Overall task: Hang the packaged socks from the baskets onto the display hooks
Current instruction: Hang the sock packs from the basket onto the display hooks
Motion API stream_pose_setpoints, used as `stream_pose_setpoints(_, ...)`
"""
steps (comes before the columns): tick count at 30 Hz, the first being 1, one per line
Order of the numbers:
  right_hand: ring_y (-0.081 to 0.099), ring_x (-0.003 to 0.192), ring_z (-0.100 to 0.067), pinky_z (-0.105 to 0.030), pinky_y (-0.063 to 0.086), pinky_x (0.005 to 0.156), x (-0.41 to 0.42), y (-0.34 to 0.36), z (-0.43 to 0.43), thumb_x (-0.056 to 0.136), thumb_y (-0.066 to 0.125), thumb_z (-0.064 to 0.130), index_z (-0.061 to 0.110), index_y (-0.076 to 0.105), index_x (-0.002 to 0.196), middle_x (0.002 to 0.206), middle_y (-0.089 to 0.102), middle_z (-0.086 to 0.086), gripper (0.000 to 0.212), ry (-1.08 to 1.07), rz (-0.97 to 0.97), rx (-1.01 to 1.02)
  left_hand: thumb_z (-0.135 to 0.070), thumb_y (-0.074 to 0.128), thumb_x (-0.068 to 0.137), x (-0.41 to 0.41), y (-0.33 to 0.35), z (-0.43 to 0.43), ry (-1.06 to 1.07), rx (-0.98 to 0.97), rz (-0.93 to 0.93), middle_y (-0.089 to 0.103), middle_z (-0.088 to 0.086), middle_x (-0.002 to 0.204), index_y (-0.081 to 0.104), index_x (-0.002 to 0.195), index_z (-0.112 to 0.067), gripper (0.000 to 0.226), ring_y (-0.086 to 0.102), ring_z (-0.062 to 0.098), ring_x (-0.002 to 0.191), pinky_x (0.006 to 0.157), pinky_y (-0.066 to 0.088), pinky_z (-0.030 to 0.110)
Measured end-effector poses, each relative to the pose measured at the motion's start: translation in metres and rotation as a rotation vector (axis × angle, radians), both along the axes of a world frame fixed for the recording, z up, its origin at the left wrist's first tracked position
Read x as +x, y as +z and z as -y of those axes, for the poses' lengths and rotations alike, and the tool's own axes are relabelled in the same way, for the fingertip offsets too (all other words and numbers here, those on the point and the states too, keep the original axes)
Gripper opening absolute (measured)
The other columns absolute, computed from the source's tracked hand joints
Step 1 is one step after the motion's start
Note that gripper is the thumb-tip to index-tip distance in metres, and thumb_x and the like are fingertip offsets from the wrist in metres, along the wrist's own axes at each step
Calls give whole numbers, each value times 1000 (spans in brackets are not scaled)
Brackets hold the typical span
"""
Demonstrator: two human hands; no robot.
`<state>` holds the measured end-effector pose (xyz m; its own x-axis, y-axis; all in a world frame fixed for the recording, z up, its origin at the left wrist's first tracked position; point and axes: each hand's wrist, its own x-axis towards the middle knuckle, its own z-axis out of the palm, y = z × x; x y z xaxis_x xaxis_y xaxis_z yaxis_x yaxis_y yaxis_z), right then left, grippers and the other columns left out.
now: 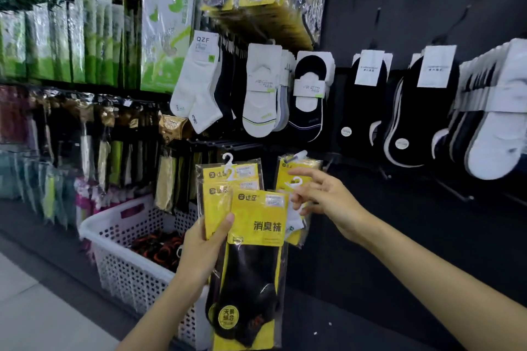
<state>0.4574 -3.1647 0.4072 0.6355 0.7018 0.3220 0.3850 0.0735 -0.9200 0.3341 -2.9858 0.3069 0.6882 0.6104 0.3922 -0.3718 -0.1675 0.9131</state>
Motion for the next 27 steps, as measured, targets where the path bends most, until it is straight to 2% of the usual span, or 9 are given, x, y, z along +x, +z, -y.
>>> stream_pose_setpoints(3,63,62,-12,-21,50,53,-22,2,26,92,56,5,16,62,104,72,69,-3,18,-6,7,-24,-46,62,76,-25,-2,13,-43,30,-35,73,-14,93,65,102,-27,32,69,4,83,62,51,11)
stream_pose_setpoints(7,56,56,-11,-17,42,47,-45,-1,52,93,59,12,17,63,103,82,73,-7,12,-15,95,-38,-45,63,73,-53,-5,30,-91,46,-71,74,-8,92,66,99,-20,36,71,10,82,63,55,18)
stream_pose_setpoints(10,54,51,-9,-13,40,46,-59,-2,65,93,59,17,18,66,104,81,75,-5,13,-11,167,-71,-41,65,73,-68,-6,44,-124,45,-68,75,-8,91,66,100,-19,35,71,10,81,62,53,15)
stream_pose_setpoints(13,55,51,-9,-16,49,54,-73,-2,74,92,61,19,16,60,104,80,75,-2,13,21,238,-112,-40,65,72,-78,-7,56,-133,40,-59,75,-10,89,65,98,-20,33,71,8,79,59,52,13)
stream_pose_setpoints(17,56,55,-5,-17,48,56,-85,3,80,89,64,19,7,61,89,84,75,-1,12,31,298,-122,-35,65,73,-89,-6,68,-149,47,-43,74,-12,87,65,95,-22,26,71,6,78,58,52,11)
stream_pose_setpoints(21,62,67,-10,-18,49,59,-93,6,86,84,70,23,14,73,87,81,73,-7,9,52,331,-192,-34,66,73,-96,-8,74,-141,44,-21,75,-10,89,66,95,-23,25,71,8,80,60,53,13)
stream_pose_setpoints(27,68,71,-11,-14,50,57,-100,5,88,82,72,15,18,74,89,77,74,-4,7,48,346,-234,-33,67,72,-99,-9,75,-149,34,-6,75,-7,91,66,94,-23,25,72,11,82,62,54,16)
